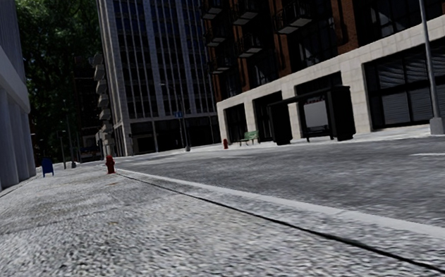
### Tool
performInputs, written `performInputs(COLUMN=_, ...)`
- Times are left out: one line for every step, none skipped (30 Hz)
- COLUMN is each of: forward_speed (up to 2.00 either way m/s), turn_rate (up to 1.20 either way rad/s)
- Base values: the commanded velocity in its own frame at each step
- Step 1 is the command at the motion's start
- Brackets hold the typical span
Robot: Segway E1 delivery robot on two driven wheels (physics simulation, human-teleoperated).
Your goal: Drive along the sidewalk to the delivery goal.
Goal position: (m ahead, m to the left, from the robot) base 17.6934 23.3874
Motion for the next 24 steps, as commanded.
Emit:
performInputs(forward_speed=2.00, turn_rate=0.60)
performInputs(forward_speed=2.00, turn_rate=0.61)
performInputs(forward_speed=2.00, turn_rate=0.61)
performInputs(forward_speed=2.00, turn_rate=0.61)
performInputs(forward_speed=2.00, turn_rate=0.61)
performInputs(forward_speed=2.00, turn_rate=0.61)
performInputs(forward_speed=2.00, turn_rate=0.61)
performInputs(forward_speed=2.00, turn_rate=0.61)
performInputs(forward_speed=2.00, turn_rate=0.61)
performInputs(forward_speed=2.00, turn_rate=0.61)
performInputs(forward_speed=2.00, turn_rate=0.61)
performInputs(forward_speed=2.00, turn_rate=0.61)
performInputs(forward_speed=2.00, turn_rate=0.61)
performInputs(forward_speed=2.00, turn_rate=0.61)
performInputs(forward_speed=2.00, turn_rate=0.61)
performInputs(forward_speed=2.00, turn_rate=0.61)
performInputs(forward_speed=2.00, turn_rate=0.61)
performInputs(forward_speed=2.00, turn_rate=0.61)
performInputs(forward_speed=2.00, turn_rate=0.61)
performInputs(forward_speed=2.00, turn_rate=0.61)
performInputs(forward_speed=2.00, turn_rate=0.61)
performInputs(forward_speed=2.00, turn_rate=0.61)
performInputs(forward_speed=2.00, turn_rate=0.59)
performInputs(forward_speed=2.00, turn_rate=0.59)
